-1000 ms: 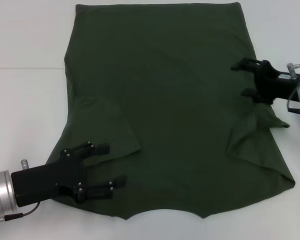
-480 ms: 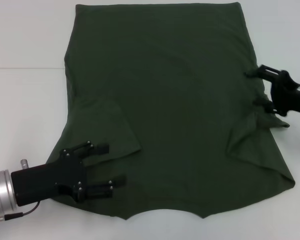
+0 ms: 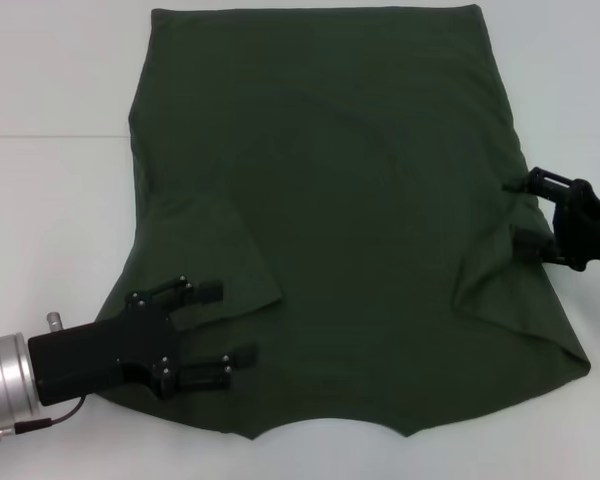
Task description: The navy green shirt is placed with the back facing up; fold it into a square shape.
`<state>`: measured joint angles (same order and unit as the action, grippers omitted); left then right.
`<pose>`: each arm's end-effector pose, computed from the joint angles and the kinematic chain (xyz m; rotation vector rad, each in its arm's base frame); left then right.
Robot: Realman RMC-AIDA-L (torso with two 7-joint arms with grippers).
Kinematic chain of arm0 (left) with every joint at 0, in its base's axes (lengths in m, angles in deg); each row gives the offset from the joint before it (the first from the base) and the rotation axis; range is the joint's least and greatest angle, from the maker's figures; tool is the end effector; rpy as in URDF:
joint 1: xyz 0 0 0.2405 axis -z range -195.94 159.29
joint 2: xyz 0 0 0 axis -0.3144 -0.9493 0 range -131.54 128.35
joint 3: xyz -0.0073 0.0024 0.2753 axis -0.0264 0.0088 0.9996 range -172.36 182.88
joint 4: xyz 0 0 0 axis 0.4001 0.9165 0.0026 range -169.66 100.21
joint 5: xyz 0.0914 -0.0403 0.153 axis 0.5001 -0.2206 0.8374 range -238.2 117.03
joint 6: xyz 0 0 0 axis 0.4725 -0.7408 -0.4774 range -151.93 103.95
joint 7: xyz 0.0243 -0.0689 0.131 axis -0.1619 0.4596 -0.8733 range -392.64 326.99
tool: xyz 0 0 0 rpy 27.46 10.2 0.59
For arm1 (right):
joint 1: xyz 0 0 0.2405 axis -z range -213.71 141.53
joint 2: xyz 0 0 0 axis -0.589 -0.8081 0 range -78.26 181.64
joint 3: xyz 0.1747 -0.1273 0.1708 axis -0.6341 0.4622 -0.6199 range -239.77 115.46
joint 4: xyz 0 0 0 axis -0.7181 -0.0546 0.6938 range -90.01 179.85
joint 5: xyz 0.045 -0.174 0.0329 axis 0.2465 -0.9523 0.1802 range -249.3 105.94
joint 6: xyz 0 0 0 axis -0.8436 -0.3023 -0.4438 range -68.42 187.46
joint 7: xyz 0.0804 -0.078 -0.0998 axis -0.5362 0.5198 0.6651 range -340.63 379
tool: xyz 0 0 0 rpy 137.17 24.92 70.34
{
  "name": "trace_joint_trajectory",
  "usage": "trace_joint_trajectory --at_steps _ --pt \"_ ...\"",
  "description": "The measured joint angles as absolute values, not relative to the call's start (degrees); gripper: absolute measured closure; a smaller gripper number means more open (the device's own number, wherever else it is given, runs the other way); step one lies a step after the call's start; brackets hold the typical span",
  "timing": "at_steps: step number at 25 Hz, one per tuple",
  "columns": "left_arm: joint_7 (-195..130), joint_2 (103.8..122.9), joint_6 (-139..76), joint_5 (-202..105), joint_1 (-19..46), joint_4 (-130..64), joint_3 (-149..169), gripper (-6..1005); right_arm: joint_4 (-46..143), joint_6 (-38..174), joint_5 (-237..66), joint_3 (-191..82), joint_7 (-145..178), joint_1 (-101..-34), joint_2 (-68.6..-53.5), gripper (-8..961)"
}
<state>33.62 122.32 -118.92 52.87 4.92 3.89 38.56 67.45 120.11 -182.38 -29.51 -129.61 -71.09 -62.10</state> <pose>-0.2683 0.2755 -0.0291 -2.6406 -0.5002 -0.8568 0.3147 0.3827 0.0092 -1.4384 2.2184 0.9989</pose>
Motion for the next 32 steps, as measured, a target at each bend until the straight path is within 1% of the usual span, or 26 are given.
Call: trace_joint_trajectory --at_steps 15,21,25,32 --pt "33.62 122.32 -118.85 52.46 5.25 3.84 38.57 61 67.41 117.44 -184.75 -28.76 -127.8 -71.66 -62.08 53" --pt "33.62 122.32 -118.82 52.43 5.39 3.68 38.57 62 67.09 114.82 -184.87 -27.26 -125.97 -73.69 -63.36 54" --pt "33.62 122.32 -118.82 52.43 5.4 3.68 38.57 62 67.06 112.87 -184.89 -25.67 -125.94 -74.81 -63.93 54" --pt "33.62 122.32 -119.22 52.39 5.01 3.68 38.57 61 67.21 110.06 -184.45 -24.89 -122.79 -79.95 -65.44 54"
